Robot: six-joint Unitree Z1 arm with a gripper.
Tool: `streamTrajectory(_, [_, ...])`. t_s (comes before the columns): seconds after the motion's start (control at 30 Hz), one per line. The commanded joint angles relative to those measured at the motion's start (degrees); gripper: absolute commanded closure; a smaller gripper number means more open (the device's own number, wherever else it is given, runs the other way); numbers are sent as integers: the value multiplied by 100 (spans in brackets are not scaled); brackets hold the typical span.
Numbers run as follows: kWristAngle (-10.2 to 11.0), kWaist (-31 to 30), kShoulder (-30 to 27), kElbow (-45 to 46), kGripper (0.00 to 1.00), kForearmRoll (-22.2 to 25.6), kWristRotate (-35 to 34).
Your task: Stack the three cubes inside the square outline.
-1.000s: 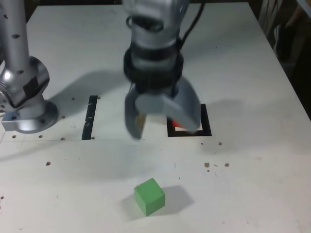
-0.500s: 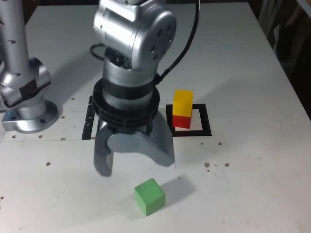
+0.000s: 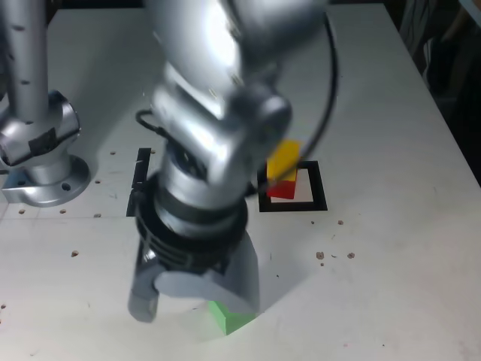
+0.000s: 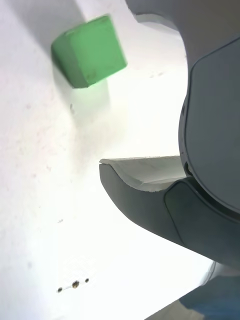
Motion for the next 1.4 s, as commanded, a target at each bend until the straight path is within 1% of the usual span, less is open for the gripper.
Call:
streamTrajectory(0.0, [-10,-8,138,-147,3,171,-7])
streamTrajectory(0.13, [-6,-8,328,-346,2,372,2])
streamTrajectory(0.33, [-1,14,353,-327,2,277,-34])
streamTrajectory(0.57, [-48,252,346,-75,2,-143,-203])
streamTrajectory(0.83, [-205,557,319,539,2,-930,-74])
streamTrajectory(1.0, [-180,606,284,758,2,-1214,5])
streamTrajectory(1.1, [-155,608,255,828,2,-1304,31])
streamTrajectory(1.23, [-141,618,251,874,7,-1333,47])
streamTrajectory(1.37, [-108,641,264,992,19,-1433,75])
